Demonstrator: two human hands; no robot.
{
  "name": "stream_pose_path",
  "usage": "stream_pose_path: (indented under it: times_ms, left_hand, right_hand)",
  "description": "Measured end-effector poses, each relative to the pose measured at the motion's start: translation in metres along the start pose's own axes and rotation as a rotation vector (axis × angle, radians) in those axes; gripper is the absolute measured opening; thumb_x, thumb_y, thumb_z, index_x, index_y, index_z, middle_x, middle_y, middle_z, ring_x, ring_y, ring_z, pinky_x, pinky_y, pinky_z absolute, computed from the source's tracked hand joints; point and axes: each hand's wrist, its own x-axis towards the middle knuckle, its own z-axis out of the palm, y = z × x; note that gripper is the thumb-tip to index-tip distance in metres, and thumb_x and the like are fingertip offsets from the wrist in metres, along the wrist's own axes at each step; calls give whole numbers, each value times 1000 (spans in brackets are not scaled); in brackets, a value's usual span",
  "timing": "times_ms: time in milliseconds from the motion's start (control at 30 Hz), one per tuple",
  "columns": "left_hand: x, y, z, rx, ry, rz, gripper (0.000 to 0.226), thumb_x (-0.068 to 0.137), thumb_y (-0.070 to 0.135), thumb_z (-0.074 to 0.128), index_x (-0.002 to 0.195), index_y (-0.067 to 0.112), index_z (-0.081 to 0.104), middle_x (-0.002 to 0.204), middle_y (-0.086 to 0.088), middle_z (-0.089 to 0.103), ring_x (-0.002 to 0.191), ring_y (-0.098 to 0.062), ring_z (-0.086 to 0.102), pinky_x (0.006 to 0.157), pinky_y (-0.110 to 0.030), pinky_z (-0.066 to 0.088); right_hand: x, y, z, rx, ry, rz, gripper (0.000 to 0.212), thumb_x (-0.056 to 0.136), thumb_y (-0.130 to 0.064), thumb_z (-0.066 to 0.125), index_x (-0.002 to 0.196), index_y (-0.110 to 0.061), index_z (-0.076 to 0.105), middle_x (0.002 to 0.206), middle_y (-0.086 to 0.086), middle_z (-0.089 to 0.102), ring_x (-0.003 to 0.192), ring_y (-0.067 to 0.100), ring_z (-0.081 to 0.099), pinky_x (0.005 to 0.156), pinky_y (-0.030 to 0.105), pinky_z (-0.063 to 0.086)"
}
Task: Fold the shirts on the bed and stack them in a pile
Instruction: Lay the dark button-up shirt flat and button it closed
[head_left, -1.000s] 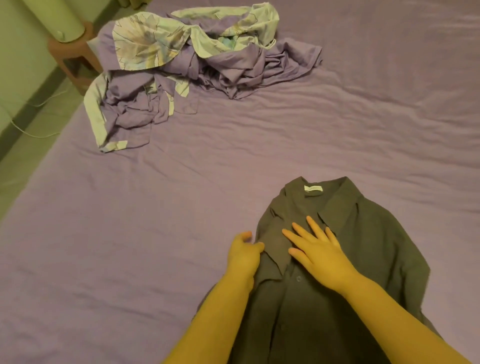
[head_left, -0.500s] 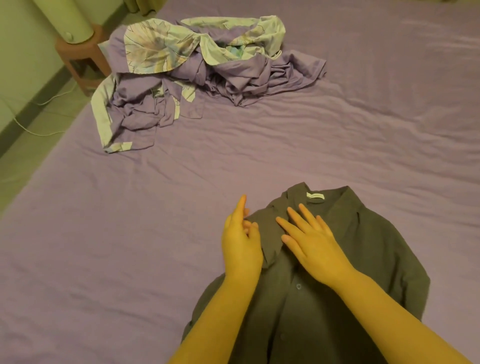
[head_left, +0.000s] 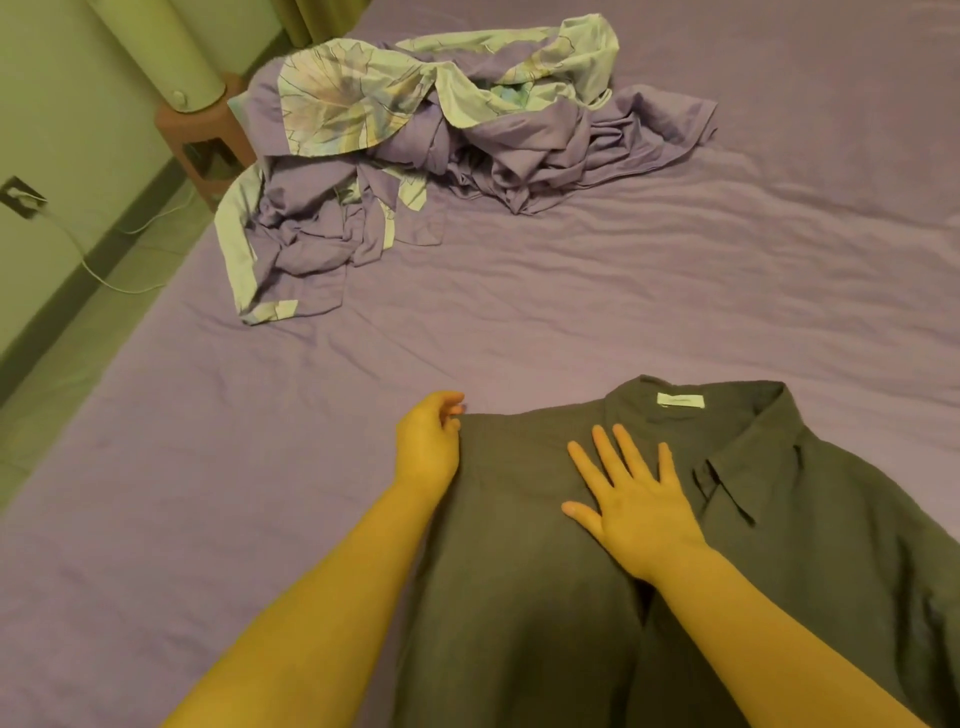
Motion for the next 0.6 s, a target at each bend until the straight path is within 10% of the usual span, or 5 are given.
stream_pose_path:
  times_ms: [167, 300, 400, 600]
  left_hand:
    - [14, -9, 10, 146, -31, 61, 33, 87, -8, 46, 111, 1, 65, 113, -15, 66, 107, -29, 60, 93, -22, 39]
    - [-12, 11, 18, 501, 175, 442, 34, 81, 11, 42, 98, 11, 70, 99, -9, 64, 92, -29, 53, 77, -34, 41]
    - [-31, 5, 35, 730, -48, 786, 36, 89, 32, 42, 109, 17, 68, 115, -4, 63, 111, -26, 53, 93, -37, 42]
    - [-15, -30, 45, 1056, -356, 751, 69, 95, 61, 4, 147, 22, 25, 154, -5, 25, 143, -27, 18, 112, -50, 14]
  right_hand:
    - [1, 11, 6, 3, 9, -1, 70, 95, -59, 5, 136, -17, 44, 139, 11, 49, 133, 27, 31, 101, 61, 21]
    - [0, 9, 7, 3, -9, 18, 70, 95, -58, 3, 135, -18, 43, 137, 11, 51, 129, 31, 45, 99, 61, 22]
    - [-1, 12, 8, -3, -13, 20, 71, 95, -59, 2, 136, -19, 42, 139, 10, 50, 130, 30, 45, 100, 62, 22]
    - [7, 18, 16, -69, 30, -30, 71, 92, -62, 8, 138, -20, 43, 143, 8, 45, 132, 29, 42, 100, 63, 20]
